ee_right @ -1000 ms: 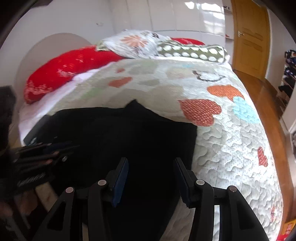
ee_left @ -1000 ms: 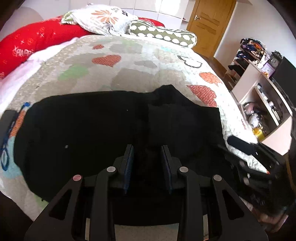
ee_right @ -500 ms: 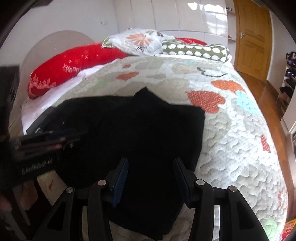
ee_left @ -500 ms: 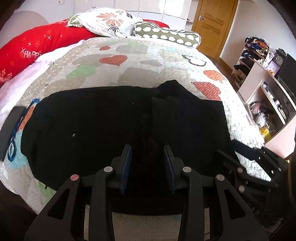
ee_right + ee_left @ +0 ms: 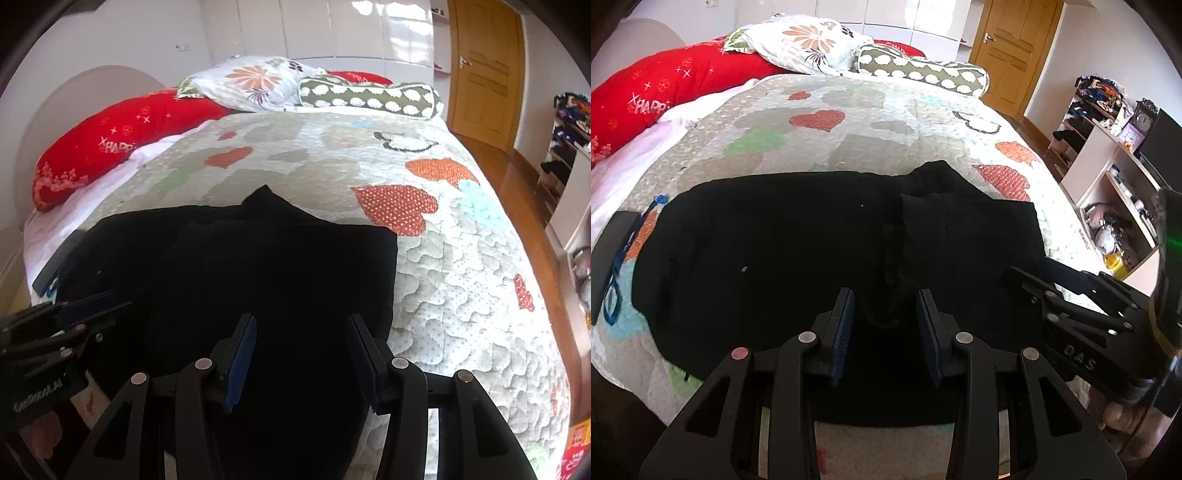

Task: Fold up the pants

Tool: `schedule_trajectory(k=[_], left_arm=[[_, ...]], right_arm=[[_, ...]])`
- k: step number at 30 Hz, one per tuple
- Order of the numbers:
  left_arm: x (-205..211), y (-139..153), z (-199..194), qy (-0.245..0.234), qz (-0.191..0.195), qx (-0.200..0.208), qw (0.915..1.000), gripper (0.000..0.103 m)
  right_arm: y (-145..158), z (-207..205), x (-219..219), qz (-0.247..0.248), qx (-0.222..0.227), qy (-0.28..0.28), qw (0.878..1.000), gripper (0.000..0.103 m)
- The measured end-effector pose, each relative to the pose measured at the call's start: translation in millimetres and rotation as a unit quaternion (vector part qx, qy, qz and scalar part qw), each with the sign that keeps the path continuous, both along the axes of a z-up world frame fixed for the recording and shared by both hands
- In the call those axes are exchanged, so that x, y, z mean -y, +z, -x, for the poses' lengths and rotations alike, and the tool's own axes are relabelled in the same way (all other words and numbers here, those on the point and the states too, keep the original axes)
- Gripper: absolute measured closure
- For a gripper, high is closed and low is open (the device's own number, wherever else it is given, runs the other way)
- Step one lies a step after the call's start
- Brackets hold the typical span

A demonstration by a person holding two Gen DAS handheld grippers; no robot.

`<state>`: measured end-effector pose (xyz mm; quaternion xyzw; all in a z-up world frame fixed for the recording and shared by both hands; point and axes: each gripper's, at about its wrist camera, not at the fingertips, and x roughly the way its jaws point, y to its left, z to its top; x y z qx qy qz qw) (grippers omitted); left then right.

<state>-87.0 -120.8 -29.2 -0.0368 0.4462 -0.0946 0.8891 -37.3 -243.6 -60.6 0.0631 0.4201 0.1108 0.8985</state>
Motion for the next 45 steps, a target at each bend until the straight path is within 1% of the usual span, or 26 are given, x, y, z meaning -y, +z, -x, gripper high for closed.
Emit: schedule_trajectory(k=[1, 3, 4, 6, 8, 10, 13, 15, 16, 18, 19, 21, 23, 26, 27, 29, 32, 34, 36, 37, 38, 40, 41, 42, 43, 45], left_arm=[[0, -3, -3, 0.0, 0.005, -0.005, 1.0, 0.069], [-1, -8, -6, -0.001, 0.013, -0.01, 0.9999, 0.059], [-1, -10, -8, 0.001, 0.013, -0.01, 0.9999, 0.056], [-6, -10, -7, 0.001, 0.027, -0.01, 0.9996, 0.056], [-12, -8, -3, 0.0, 0.041, -0.015, 0.999, 0.056], [-23, -2, 2, 0.004, 0.057, -0.018, 0.9982, 0.056], [-47, 8, 16, 0.02, 0.081, -0.013, 0.9964, 0.056], [-70, 14, 27, 0.049, 0.095, -0.004, 0.9943, 0.049], [-81, 16, 34, 0.064, 0.104, 0.002, 0.9925, 0.043], [-104, 17, 48, 0.096, 0.119, 0.01, 0.9883, 0.042], [-112, 17, 53, 0.106, 0.118, 0.011, 0.9873, 0.042], [-128, 14, 63, 0.129, 0.116, 0.013, 0.9847, 0.042], [-146, 9, 69, 0.156, 0.129, 0.009, 0.9793, 0.042], [-163, 2, 69, 0.188, 0.143, 0.011, 0.9716, 0.042], [-165, 0, 66, 0.194, 0.145, 0.009, 0.9701, 0.042], [-170, -6, 61, 0.202, 0.156, 0.002, 0.967, 0.042], [-175, -17, 51, 0.212, 0.168, -0.013, 0.9627, 0.042], [-179, -23, 47, 0.216, 0.178, -0.022, 0.9599, 0.042], [-181, -25, 44, 0.217, 0.186, -0.021, 0.9581, 0.042], [-181, -26, 42, 0.214, 0.186, -0.017, 0.9587, 0.04], [-180, -26, 41, 0.211, 0.188, -0.014, 0.9591, 0.035], [-181, -28, 37, 0.208, 0.197, -0.012, 0.9581, 0.031], [-181, -29, 35, 0.207, 0.201, -0.009, 0.9574, 0.031], [-182, -29, 33, 0.206, 0.202, -0.006, 0.9573, 0.031], [-182, -30, 32, 0.204, 0.205, -0.003, 0.9572, 0.03], [-185, -32, 29, 0.202, 0.217, 0.001, 0.9552, 0.027]], right_arm=[[-4, -4, 0, 0.002, -0.005, -0.003, 1.0, 0.054], [-12, -13, 2, 0.001, -0.006, -0.009, 1.0, 0.053], [-12, -15, 2, -0.001, -0.004, -0.013, 1.0, 0.052], [-7, -17, 1, 0.003, -0.016, -0.019, 1.0, 0.052], [0, -15, -1, 0.002, -0.015, -0.016, 1.0, 0.052], [10, -10, -6, -0.007, -0.006, -0.007, 1.0, 0.052], [22, -7, -23, 0.0, 0.008, 0.017, 1.0, 0.052], [24, -7, -36, 0.0, 0.012, 0.036, 0.999, 0.052], [21, -9, -43, -0.001, 0.009, 0.044, 0.999, 0.052], [8, -17, -56, -0.006, -0.009, 0.061, 0.998, 0.052], [3, -21, -60, -0.005, -0.013, 0.06, 0.998, 0.051], [10, -22, -62, -0.002, -0.008, 0.053, 0.999, 0.05], [22, -24, -64, -0.011, 0.001, 0.052, 0.999, 0.05], [45, -32, -83, -0.018, 0.028, 0.078, 0.996, 0.05], [52, -37, -95, -0.017, 0.037, 0.096, 0.995, 0.049], [60, -47, -120, -0.022, 0.044, 0.137, 0.989, 0.047], [63, -64, -160, -0.021, 0.046, 0.184, 0.982, 0.043], [61, -75, -187, -0.019, 0.045, 0.215, 0.975, 0.042], [55, -89, -215, -0.012, 0.038, 0.243, 0.969, 0.042], [51, -96, -224, -0.006, 0.033, 0.251, 0.967, 0.042], [46, -105, -236, 0.003, 0.027, 0.262, 0.965, 0.042], [36, -118, -253, 0.017, 0.017, 0.278, 0.96, 0.041], [31, -123, -258, 0.019, 0.012, 0.282, 0.959, 0.038], [23, -129, -263, 0.009, -0.003, 0.291, 0.957, 0.036], [17, -132, -263, -0.006, -0.014, 0.295, 0.955, 0.036], [7, -138, -260, -0.033, -0.031, 0.289, 0.956, 0.036]])
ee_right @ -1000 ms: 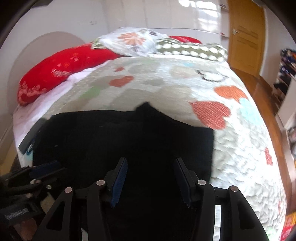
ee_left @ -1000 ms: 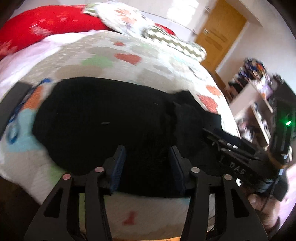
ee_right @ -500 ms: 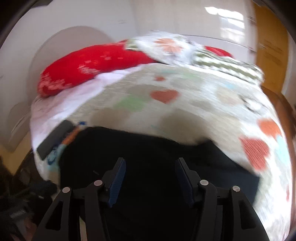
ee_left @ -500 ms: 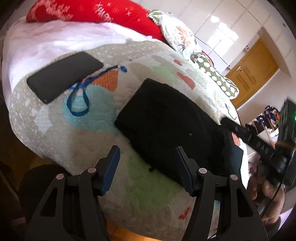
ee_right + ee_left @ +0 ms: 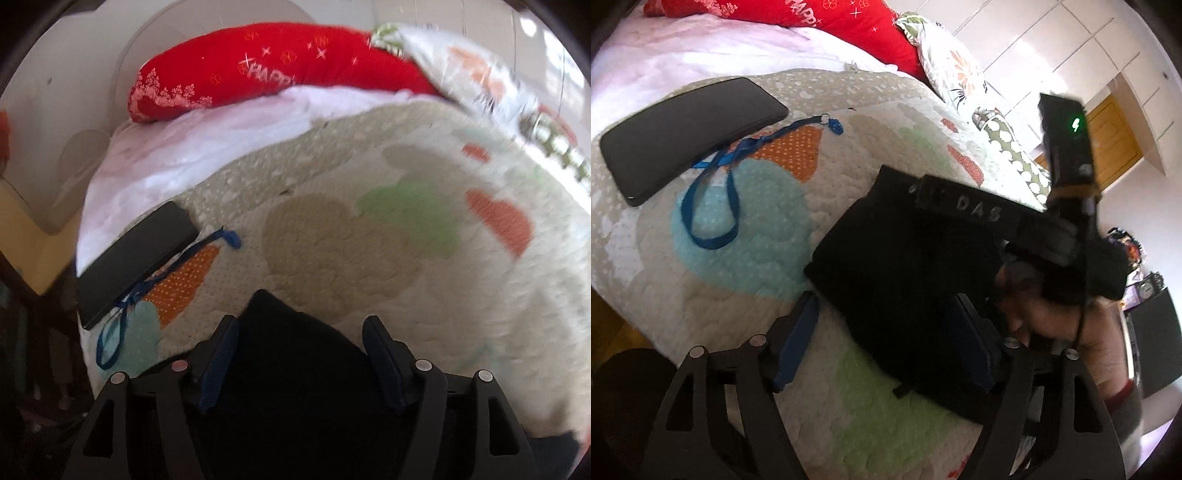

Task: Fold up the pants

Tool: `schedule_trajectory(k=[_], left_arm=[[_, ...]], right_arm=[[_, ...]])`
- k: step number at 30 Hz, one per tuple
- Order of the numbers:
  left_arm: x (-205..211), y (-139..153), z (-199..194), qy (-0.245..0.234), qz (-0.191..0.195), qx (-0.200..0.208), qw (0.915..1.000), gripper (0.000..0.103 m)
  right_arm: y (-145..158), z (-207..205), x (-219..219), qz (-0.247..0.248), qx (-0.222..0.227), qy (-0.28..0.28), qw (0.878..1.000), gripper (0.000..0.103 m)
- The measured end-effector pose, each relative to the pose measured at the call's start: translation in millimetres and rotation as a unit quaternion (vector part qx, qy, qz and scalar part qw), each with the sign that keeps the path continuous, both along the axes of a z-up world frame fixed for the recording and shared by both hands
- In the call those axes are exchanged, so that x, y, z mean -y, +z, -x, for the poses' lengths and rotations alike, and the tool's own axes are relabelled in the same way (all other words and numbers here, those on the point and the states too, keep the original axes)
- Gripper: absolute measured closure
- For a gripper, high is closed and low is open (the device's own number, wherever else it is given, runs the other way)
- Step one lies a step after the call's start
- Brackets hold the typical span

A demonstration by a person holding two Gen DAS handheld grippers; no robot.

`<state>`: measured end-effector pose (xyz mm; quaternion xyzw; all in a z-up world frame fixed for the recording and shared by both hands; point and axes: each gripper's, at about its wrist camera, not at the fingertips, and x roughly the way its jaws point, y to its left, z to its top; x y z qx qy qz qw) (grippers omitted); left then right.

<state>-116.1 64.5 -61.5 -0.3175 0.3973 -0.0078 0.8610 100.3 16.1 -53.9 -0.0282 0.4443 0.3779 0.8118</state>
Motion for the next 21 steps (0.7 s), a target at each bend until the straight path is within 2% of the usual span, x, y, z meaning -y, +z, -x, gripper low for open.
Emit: schedule_trajectory(k=[1, 3, 4, 5, 7, 8, 10, 11, 13, 14, 15, 16, 18, 21], left_arm=[[-1, 0, 0, 0.001, 0.005, 0.005, 1.0, 0.027], [-1, 1, -2, -0.003, 0.008, 0.014, 0.9999, 0.028], [0, 4, -2, -0.002, 0.001, 0.016, 0.9999, 0.043], [2, 7, -4, -0.002, -0.007, 0.018, 0.9998, 0.063], [8, 20, -4, -0.016, -0.025, 0.04, 0.9988, 0.073], [14, 32, 0, -0.019, -0.047, 0.06, 0.9969, 0.079], [35, 59, 8, -0.042, -0.094, 0.108, 0.9888, 0.079], [53, 75, 14, -0.06, -0.125, 0.139, 0.9805, 0.079], [84, 90, 23, -0.089, -0.175, 0.175, 0.9649, 0.079], [105, 94, 29, -0.111, -0.199, 0.192, 0.9545, 0.079], [124, 95, 33, -0.133, -0.21, 0.201, 0.9475, 0.079], [143, 93, 36, -0.157, -0.216, 0.206, 0.9414, 0.079], [170, 86, 41, -0.189, -0.228, 0.21, 0.9317, 0.079], [198, 70, 50, -0.223, -0.238, 0.201, 0.9236, 0.08]], right_arm=[[-1, 0, 3, -0.01, -0.004, -0.006, 1.0, 0.036], [2, 0, 7, -0.025, -0.011, -0.014, 1.0, 0.048], [5, 0, 10, -0.034, -0.014, -0.017, 0.999, 0.049], [12, 2, 16, -0.044, -0.017, -0.023, 0.999, 0.051], [29, 8, 32, -0.062, -0.013, -0.042, 0.997, 0.051], [39, 14, 43, -0.075, -0.005, -0.054, 0.996, 0.051], [63, 27, 84, -0.112, 0.013, -0.086, 0.99, 0.05], [71, 31, 101, -0.124, 0.015, -0.102, 0.987, 0.049], [87, 44, 150, -0.159, 0.012, -0.137, 0.978, 0.044], [91, 49, 169, -0.18, 0.009, -0.151, 0.972, 0.031], [94, 56, 196, -0.209, -0.003, -0.174, 0.962, 0.018], [94, 60, 215, -0.229, -0.02, -0.189, 0.955, 0.015], [89, 66, 240, -0.255, -0.054, -0.197, 0.945, 0.014], [77, 79, 253, -0.241, -0.074, -0.205, 0.946, 0.014]])
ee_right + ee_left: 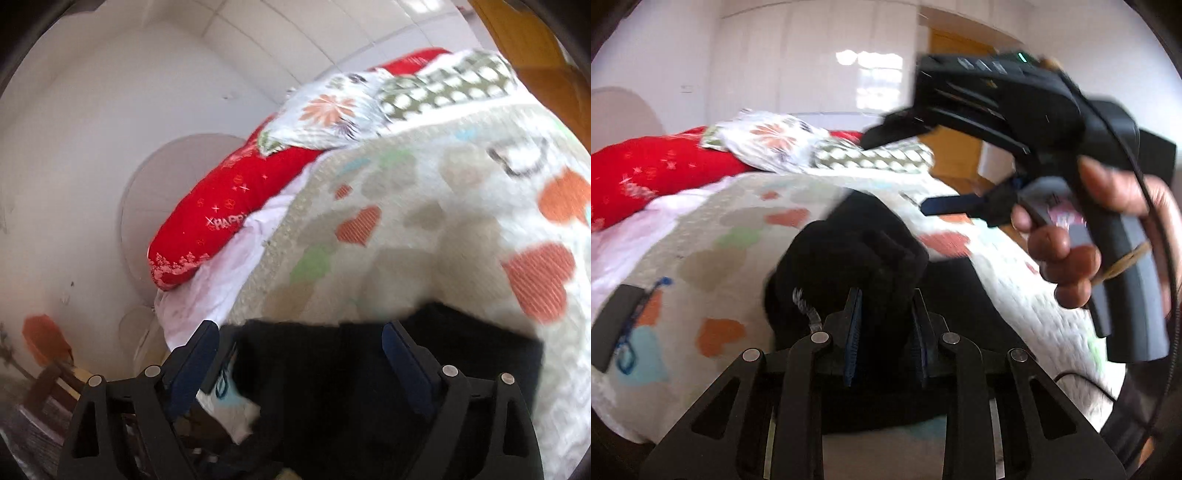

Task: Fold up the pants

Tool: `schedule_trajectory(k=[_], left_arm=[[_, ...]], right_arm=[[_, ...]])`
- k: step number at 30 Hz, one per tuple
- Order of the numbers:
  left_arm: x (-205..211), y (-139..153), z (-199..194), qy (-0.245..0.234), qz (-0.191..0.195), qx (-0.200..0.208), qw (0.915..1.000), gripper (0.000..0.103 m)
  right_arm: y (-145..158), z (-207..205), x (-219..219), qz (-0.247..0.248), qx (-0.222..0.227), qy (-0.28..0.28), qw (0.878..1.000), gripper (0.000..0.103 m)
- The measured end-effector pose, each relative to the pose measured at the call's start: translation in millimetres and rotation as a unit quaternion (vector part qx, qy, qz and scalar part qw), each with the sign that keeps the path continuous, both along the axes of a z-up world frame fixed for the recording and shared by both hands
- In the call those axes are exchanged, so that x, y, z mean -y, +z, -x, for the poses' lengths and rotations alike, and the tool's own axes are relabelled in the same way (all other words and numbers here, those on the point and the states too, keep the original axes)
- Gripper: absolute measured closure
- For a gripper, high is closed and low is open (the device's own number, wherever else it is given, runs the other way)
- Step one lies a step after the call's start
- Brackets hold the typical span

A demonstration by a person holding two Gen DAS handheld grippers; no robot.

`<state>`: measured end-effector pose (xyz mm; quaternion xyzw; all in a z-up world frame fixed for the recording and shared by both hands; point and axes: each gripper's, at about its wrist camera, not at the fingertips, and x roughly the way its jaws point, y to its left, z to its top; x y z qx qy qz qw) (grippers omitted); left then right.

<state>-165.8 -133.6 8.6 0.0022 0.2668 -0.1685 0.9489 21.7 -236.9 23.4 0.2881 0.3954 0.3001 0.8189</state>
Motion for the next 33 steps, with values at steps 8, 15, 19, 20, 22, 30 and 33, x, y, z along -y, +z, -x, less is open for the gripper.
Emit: schedule_trajectory(k=[8, 15, 19, 20, 22, 30, 33], left_arm=[[8, -13, 10, 0.002, -0.022, -0.005, 0.9997, 0.08], [20, 0, 12, -0.006, -0.029, 0.005, 0.9996, 0.08], [25, 30, 22, -0.059, 0.013, 0.019, 0.998, 0.079], [23, 35, 26, -0.077, 0.023, 0.018, 0.9966, 0.072], [15, 38, 31, -0.088, 0.037, 0.015, 0.9954, 0.047], [-27, 24, -6, 0.0, 0.014, -0.026, 0.9996, 0.035], [-30, 23, -24, 0.018, 0.004, -0.027, 0.9995, 0.035]], right_arm=[[-38, 5, -9, 0.101, -0.042, 0.007, 0.994, 0.013], [-49, 7, -36, 0.087, -0.017, 0.042, 0.995, 0.075], [-14, 29, 2, 0.092, 0.06, -0.005, 0.994, 0.079], [-9, 36, 16, 0.102, 0.071, -0.024, 0.992, 0.079], [-16, 43, 39, 0.118, 0.057, -0.041, 0.991, 0.079], [-69, 58, 83, 0.179, -0.031, -0.098, 0.979, 0.051], [-43, 74, 86, 0.214, 0.011, -0.135, 0.967, 0.051]])
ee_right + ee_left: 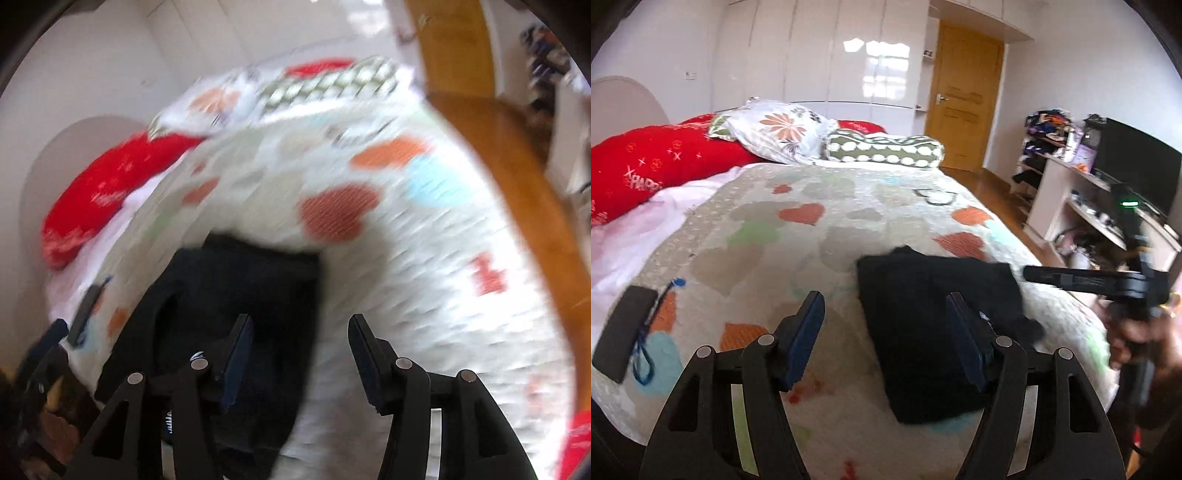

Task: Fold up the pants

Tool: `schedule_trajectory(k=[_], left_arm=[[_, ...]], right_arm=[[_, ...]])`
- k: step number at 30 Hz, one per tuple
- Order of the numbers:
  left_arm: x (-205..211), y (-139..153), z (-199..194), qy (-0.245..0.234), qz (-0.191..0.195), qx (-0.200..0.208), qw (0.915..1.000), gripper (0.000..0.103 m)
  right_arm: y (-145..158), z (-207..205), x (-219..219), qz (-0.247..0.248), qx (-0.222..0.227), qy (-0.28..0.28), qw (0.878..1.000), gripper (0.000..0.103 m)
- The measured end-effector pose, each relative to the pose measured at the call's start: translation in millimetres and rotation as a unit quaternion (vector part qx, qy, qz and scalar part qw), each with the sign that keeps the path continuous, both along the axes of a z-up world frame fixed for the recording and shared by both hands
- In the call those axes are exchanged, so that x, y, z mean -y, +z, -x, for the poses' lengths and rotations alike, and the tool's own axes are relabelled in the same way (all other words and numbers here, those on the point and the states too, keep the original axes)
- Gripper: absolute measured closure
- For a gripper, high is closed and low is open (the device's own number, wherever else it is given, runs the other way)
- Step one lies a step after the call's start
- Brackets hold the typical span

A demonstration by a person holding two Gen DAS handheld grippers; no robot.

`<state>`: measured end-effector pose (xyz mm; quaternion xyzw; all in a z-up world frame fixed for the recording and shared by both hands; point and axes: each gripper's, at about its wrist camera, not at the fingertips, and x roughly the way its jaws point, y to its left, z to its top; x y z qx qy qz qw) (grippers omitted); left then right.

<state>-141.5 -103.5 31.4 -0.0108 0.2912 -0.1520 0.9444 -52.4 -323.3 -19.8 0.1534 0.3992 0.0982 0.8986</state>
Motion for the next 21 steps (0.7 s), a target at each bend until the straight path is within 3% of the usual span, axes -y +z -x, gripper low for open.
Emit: schedule_trajectory(k=[2, 6, 8, 11, 13, 15, 21], left_arm=[[7, -4, -15, -0.001, -0.014, -0.014, 0.9998, 0.035], [18, -27, -34, -0.015, -0.005, -0.064, 0.9978, 0.035], [24, -44, -32, -0.031, 0.005, -0.098, 0.9947, 0.035], [27, -64, -27, -0.028, -0.007, -0.117, 0.9928, 0.035], [23, -78, -24, -0.029, 0.024, -0.137, 0.9899, 0.035], [19, -83, -22, -0.025, 0.047, -0.133, 0.9897, 0.033], [21, -65, -17, -0.025, 0.017, -0.119, 0.9924, 0.032]], right_arm=[[16, 6, -12, -0.008, 0.028, 0.032, 0.999, 0.051], [27, -3, -50, 0.003, 0.059, 0.084, 0.995, 0.051], [15, -21, -62, 0.009, 0.051, 0.088, 0.995, 0.052], [-21, -57, -73, 0.037, -0.005, 0.084, 0.996, 0.058], [-35, -68, -76, 0.061, -0.007, 0.094, 0.994, 0.059], [-37, -67, -70, 0.049, 0.003, 0.093, 0.994, 0.059], [-12, -41, -50, 0.015, 0.003, 0.078, 0.997, 0.058]])
